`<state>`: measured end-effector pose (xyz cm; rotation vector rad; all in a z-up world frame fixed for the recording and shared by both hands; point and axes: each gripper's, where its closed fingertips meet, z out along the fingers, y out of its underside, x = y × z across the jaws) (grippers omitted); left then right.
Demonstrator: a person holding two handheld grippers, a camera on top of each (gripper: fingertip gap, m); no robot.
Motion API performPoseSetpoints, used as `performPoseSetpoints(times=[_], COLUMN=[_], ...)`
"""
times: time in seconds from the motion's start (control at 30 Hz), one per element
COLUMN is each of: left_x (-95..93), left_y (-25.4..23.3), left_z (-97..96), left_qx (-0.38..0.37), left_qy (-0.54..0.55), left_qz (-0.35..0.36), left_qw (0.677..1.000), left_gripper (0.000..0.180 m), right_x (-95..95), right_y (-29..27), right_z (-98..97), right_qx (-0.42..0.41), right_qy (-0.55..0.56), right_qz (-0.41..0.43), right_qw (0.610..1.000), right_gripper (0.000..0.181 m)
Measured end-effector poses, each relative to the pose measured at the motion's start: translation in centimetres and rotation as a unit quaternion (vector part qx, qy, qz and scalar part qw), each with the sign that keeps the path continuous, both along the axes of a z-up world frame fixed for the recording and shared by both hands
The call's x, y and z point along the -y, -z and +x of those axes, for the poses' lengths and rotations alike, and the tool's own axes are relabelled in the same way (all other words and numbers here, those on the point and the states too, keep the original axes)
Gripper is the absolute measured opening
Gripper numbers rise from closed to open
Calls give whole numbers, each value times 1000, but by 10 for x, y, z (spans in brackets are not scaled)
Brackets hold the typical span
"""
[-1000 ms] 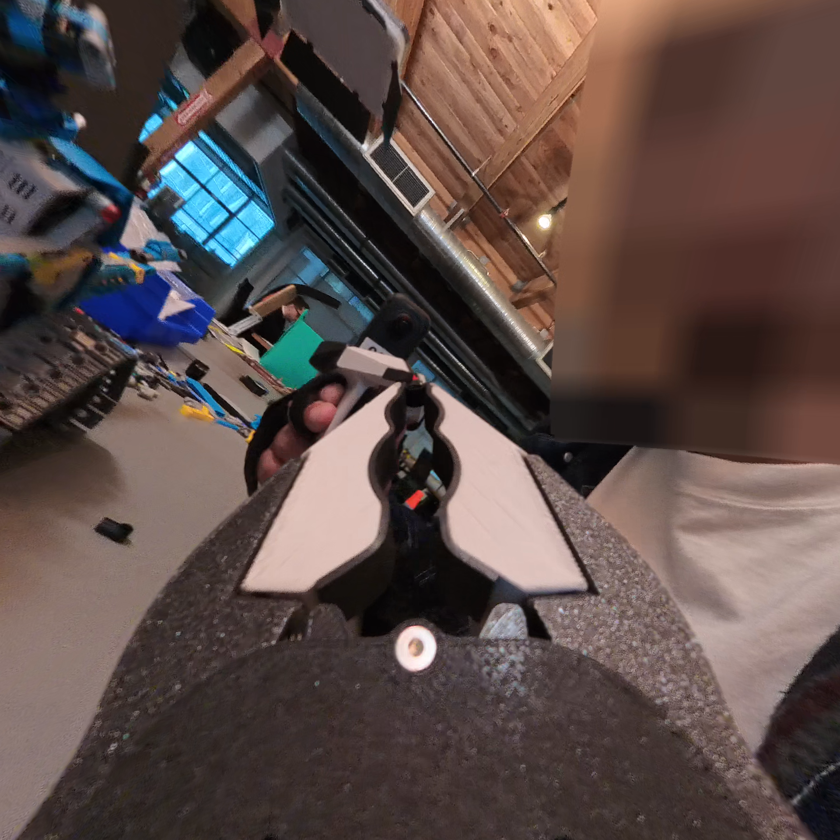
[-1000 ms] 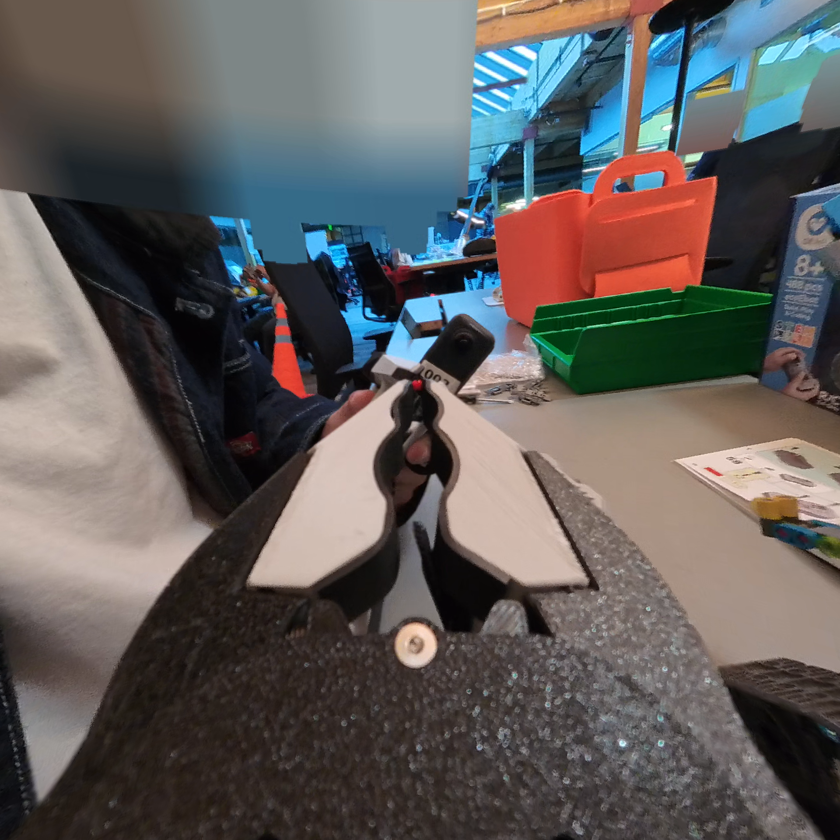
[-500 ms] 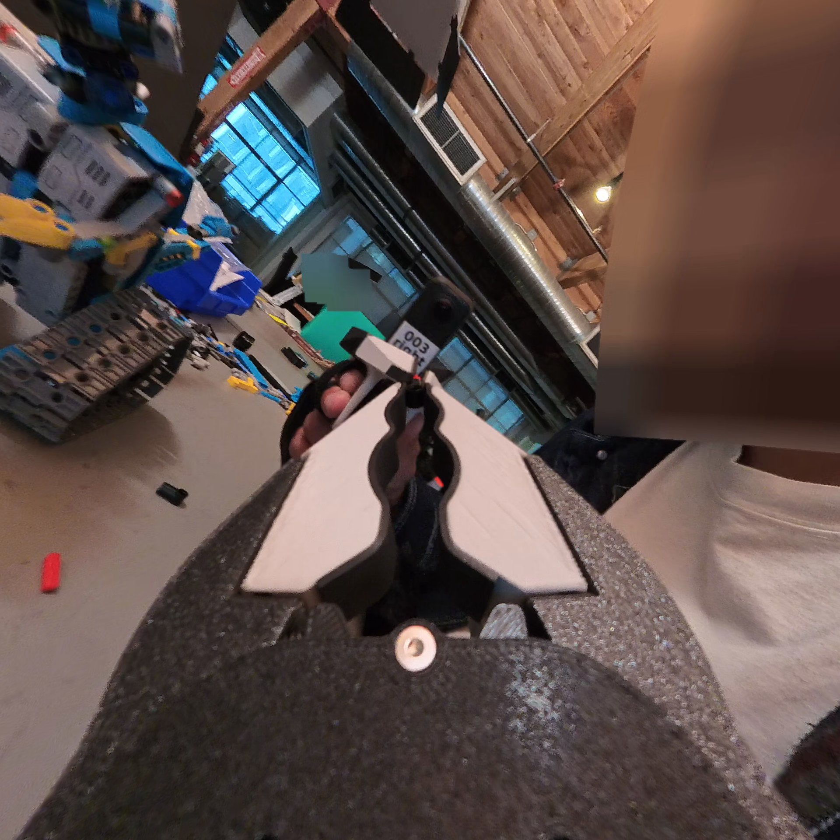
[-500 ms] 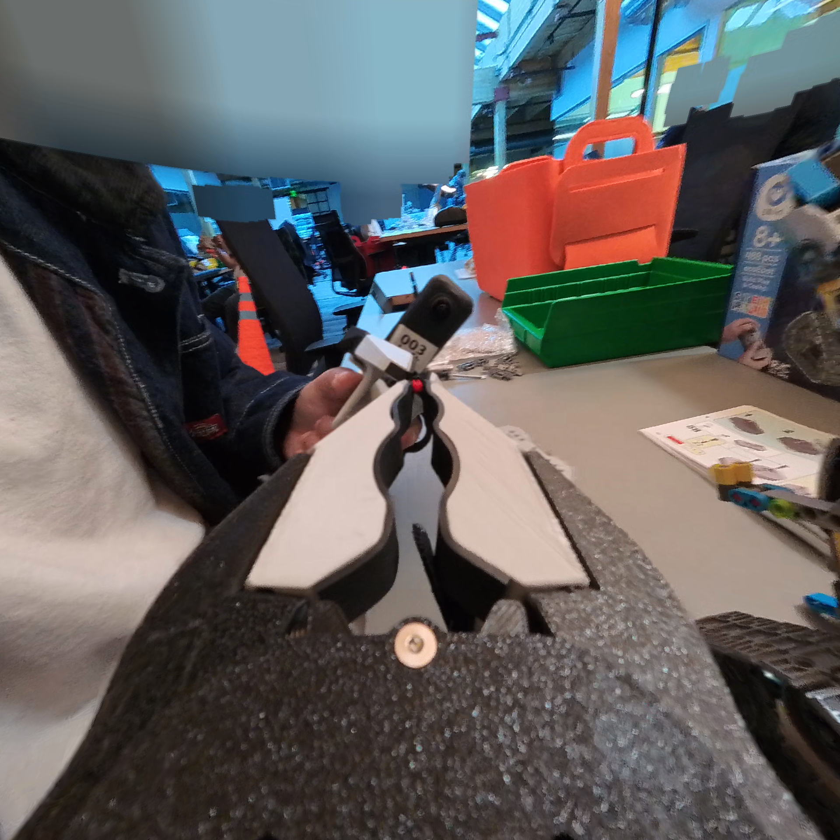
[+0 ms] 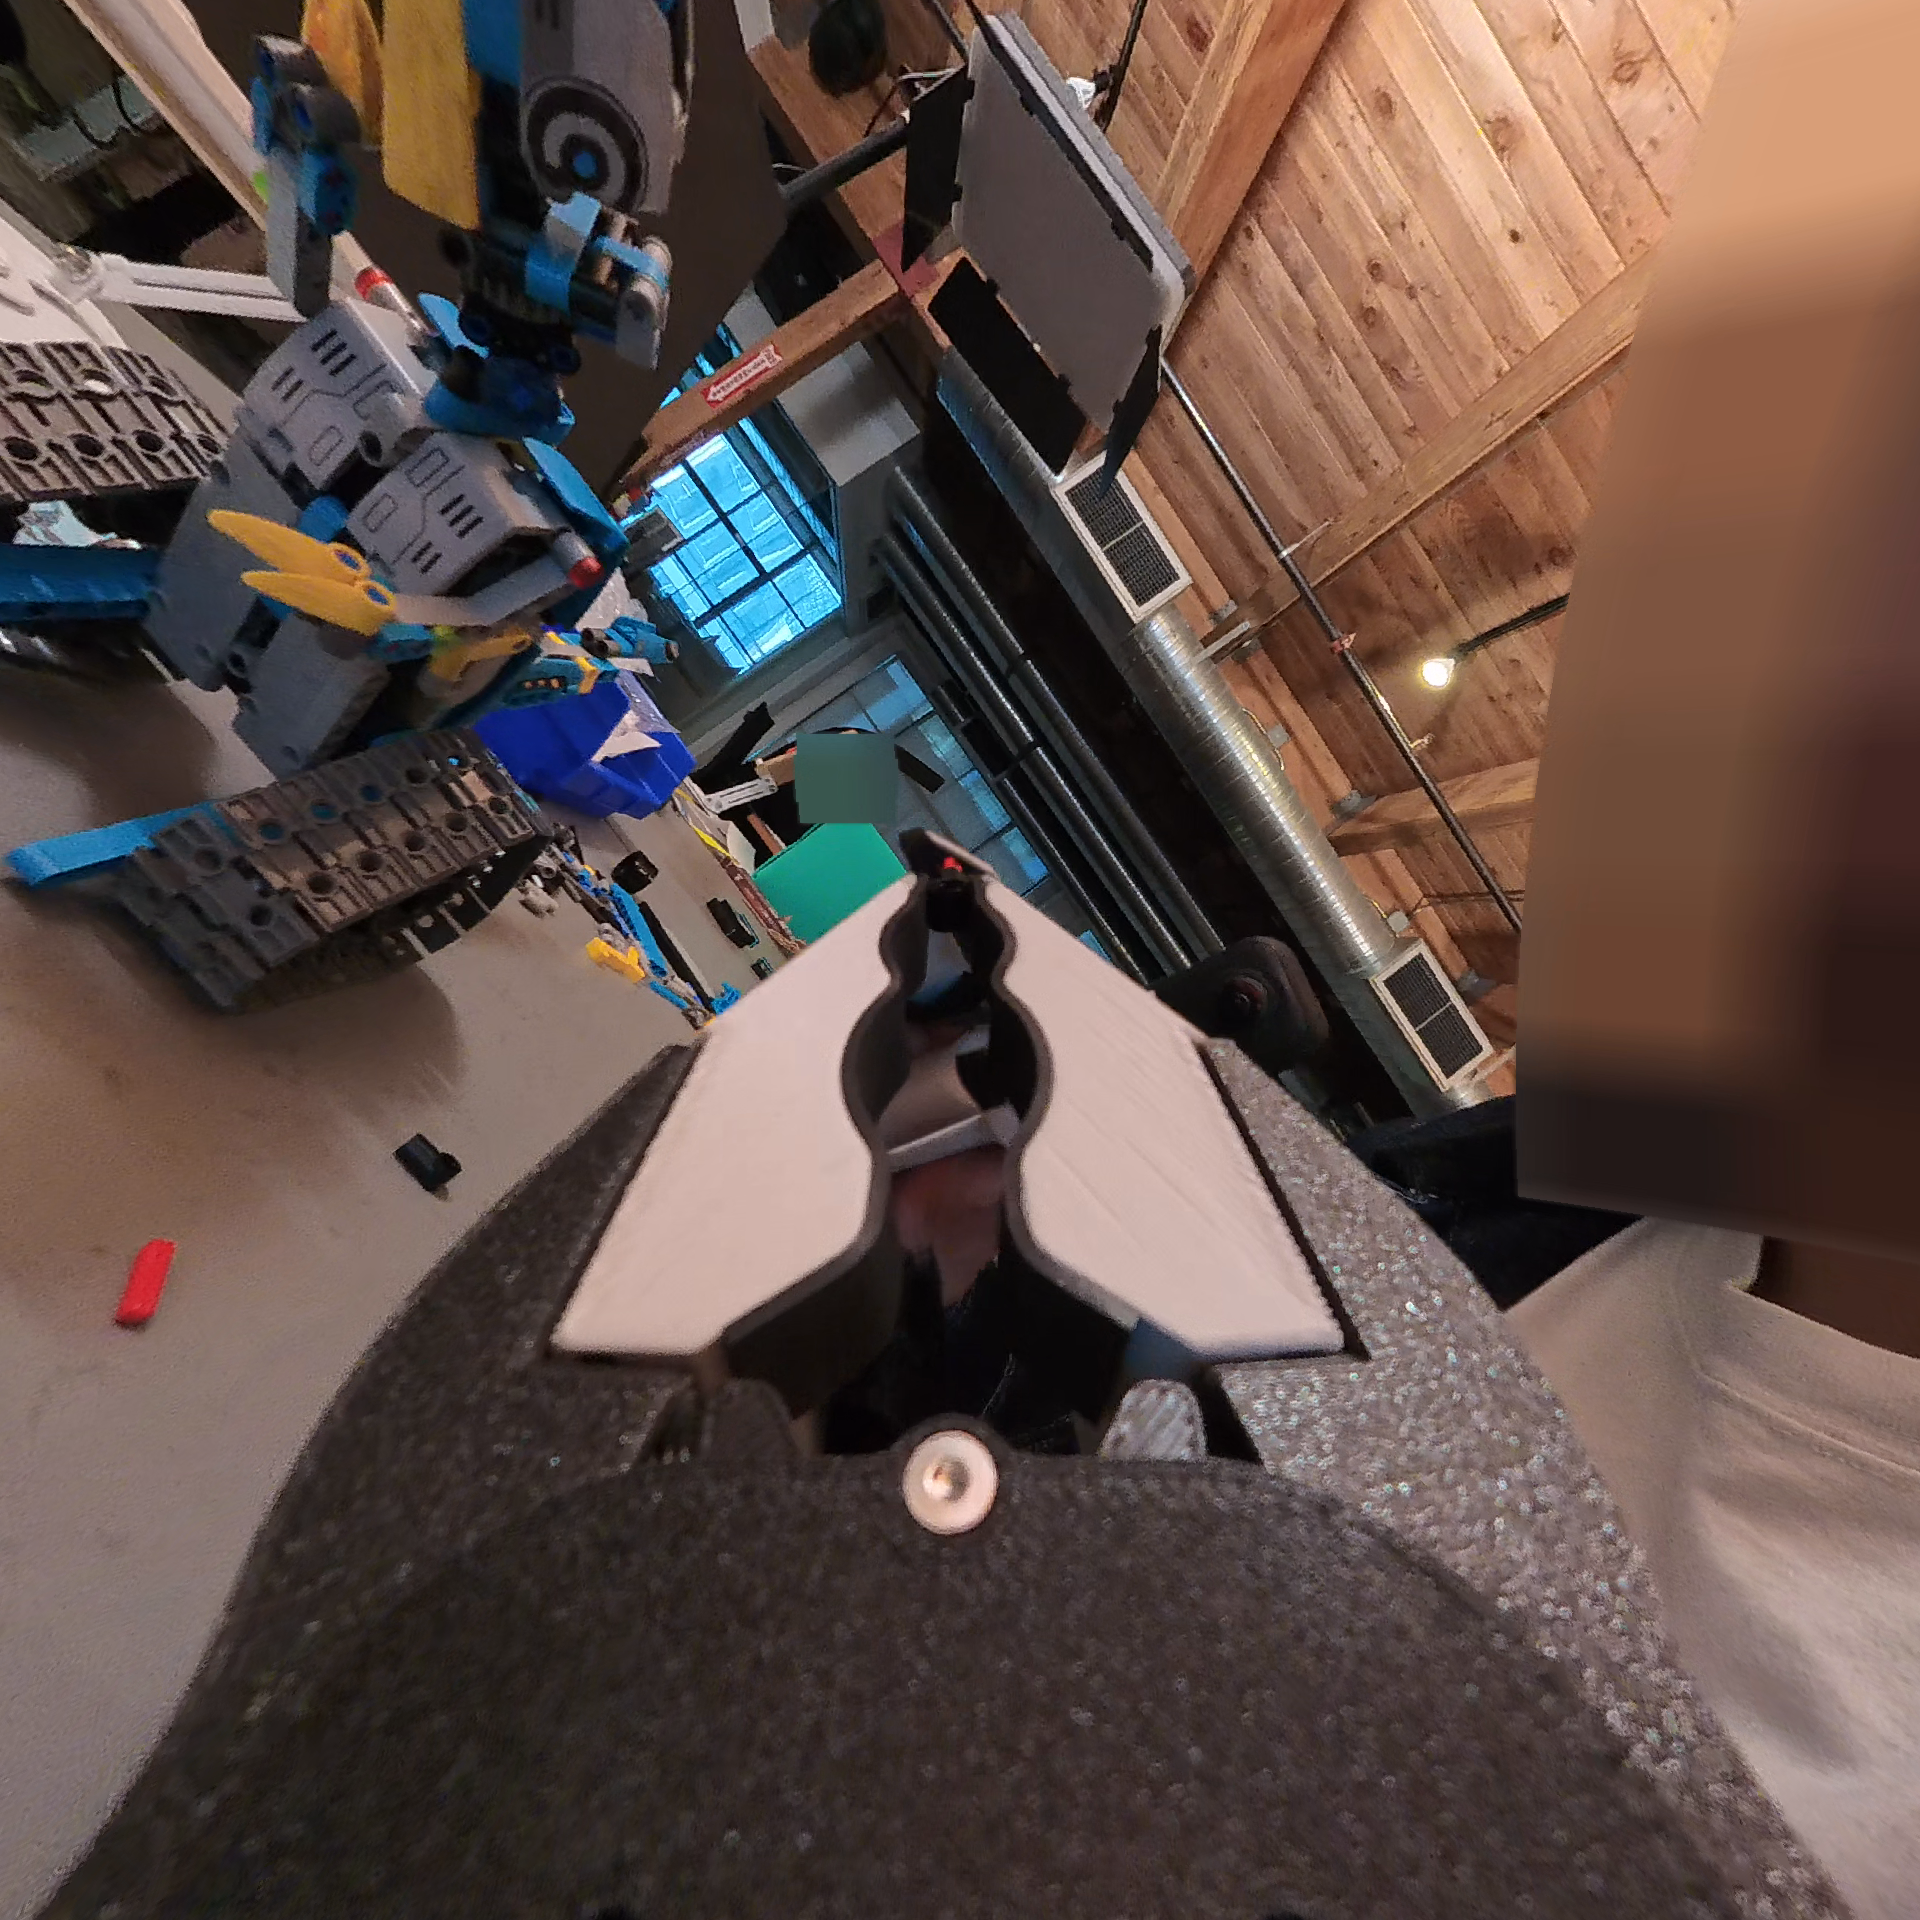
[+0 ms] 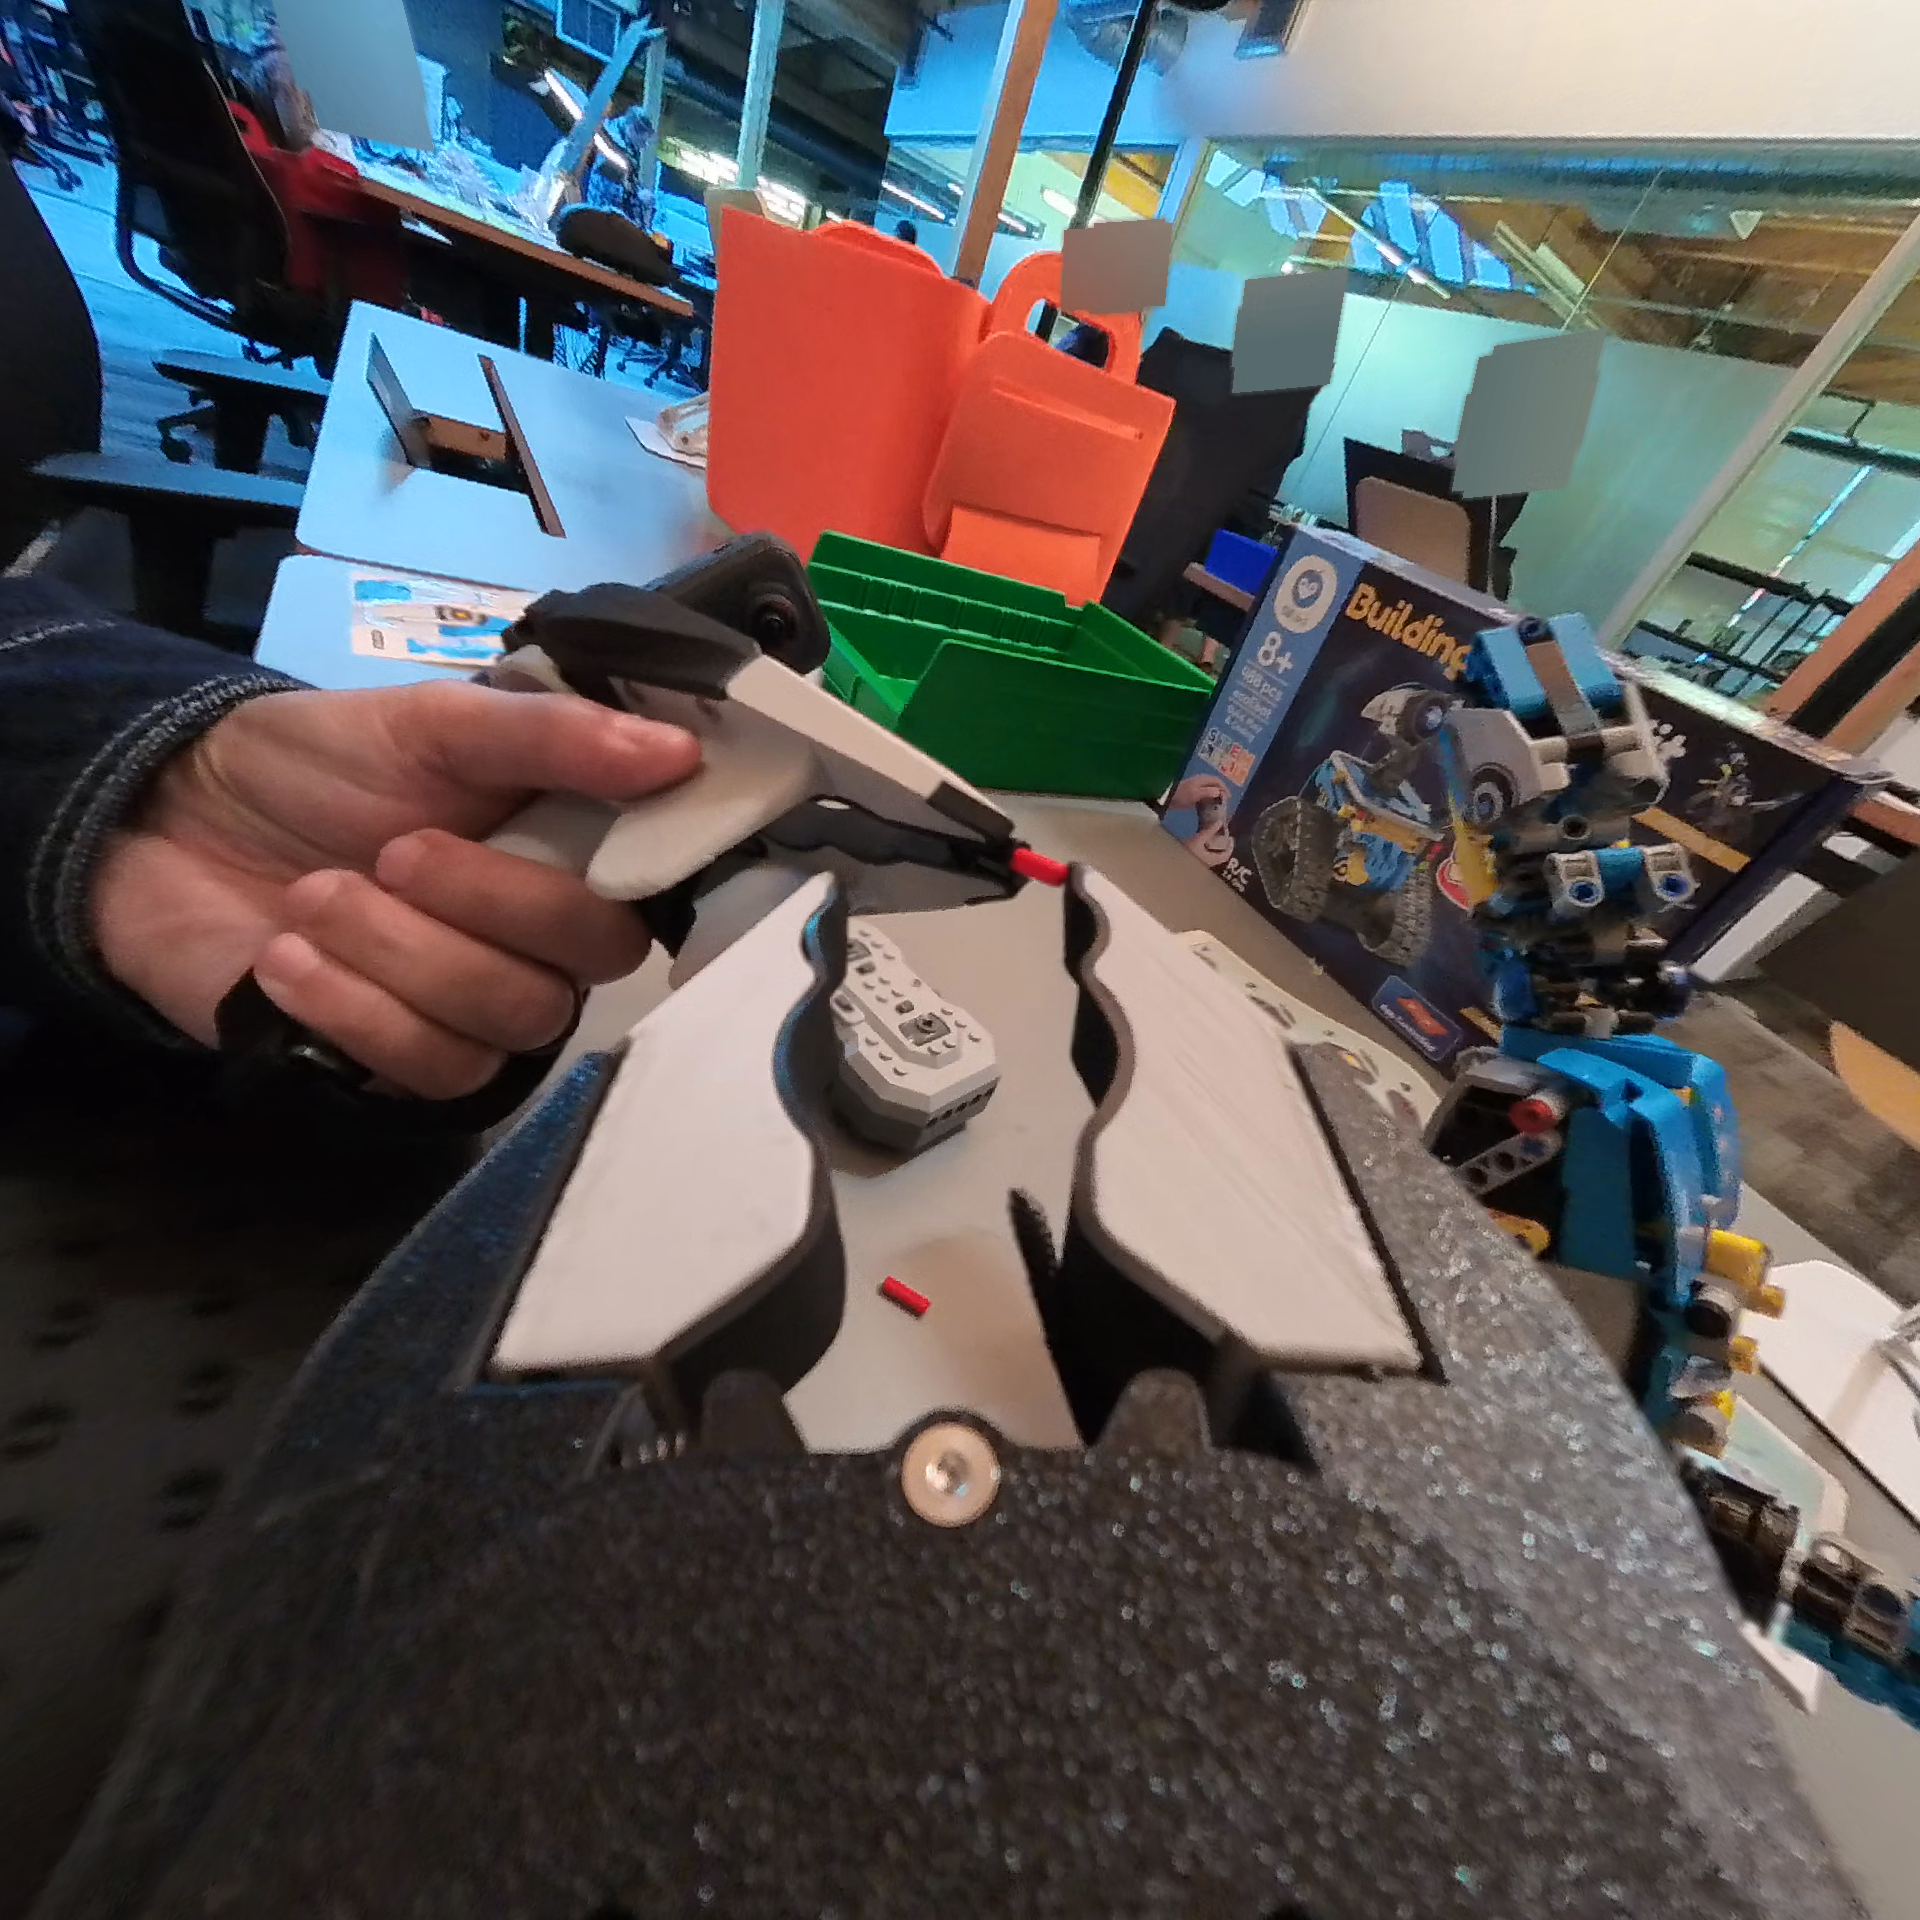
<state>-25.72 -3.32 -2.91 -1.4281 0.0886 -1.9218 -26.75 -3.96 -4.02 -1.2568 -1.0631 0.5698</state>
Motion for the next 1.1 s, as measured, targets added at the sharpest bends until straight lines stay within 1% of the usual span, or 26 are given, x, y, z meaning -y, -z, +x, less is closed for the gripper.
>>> performPoseSetpoints(times=[0.07, 0.13, 0.23, 0.33, 0.43, 0.5, 0.53, 0.6, 0.67, 0.7, 0.73, 0.77, 0.87, 0.93, 1.0, 1.1], left_x=[0, -2, -2, 2, 11, 11, 13, 18, 25, 27, 29, 33, 30, 29, 28, 24], left_y=[-1, 0, 1, 5, 11, 13, 12, 10, 11, 14, 19, 23, 23, 25, 26, 27], left_z=[0, 0, 0, 6, 18, 18, 19, 21, 22, 21, 20, 19, 16, 17, 18, 17], left_qx=[6, 7, 10, -2, -24, -33, -38, -39, -51, -66, -86, -102, -102, -98, -91, -81], left_qy=[4, 1, 6, 22, 45, 39, 51, 85, 143, 165, 185, 208, 223, 220, 218, 211], left_qz=[-4, -8, -14, -14, -15, -12, -5, -3, -6, -11, -16, -22, -49, -58, -68, -74], left_qw=[1000, 1000, 1000, 1000, 999, 999, 998, 996, 988, 984, 979, 972, 968, 969, 969, 971], left_gripper=[5, 5, 5, 4, 4, 3, 4, 4, 4, 4, 4, 4, 4, 4, 4, 4], right_x=[0, 0, -2, -4, -3, -5, -4, -1, 6, 10, 13, 15, 15, 13, 10, 7], right_y=[0, 2, 4, 4, 8, 11, 9, 5, 4, 7, 12, 15, 13, 15, 15, 17], right_z=[-1, -3, -4, -3, -5, -4, -2, 1, 4, 4, 4, 5, 6, 4, 3, 3], right_qx=[6, 15, 29, 26, 44, 64, 57, 43, 43, 50, 62, 68, 66, 73, 68, 71], right_qy=[5, 8, 21, 21, 23, 40, 38, 13, -30, -53, -80, -94, -92, -84, -73, -68], right_qz=[11, 16, 29, 21, 28, 51, 53, 46, 45, 37, 17, 6, 14, 17, 12, 5], right_qw=[1000, 1000, 999, 999, 998, 996, 996, 998, 998, 997, 995, 993, 993, 994, 995, 995], right_gripper=[42, 48, 49, 47, 40, 39, 38, 34, 31, 31, 37, 37, 32, 32, 26, 26])
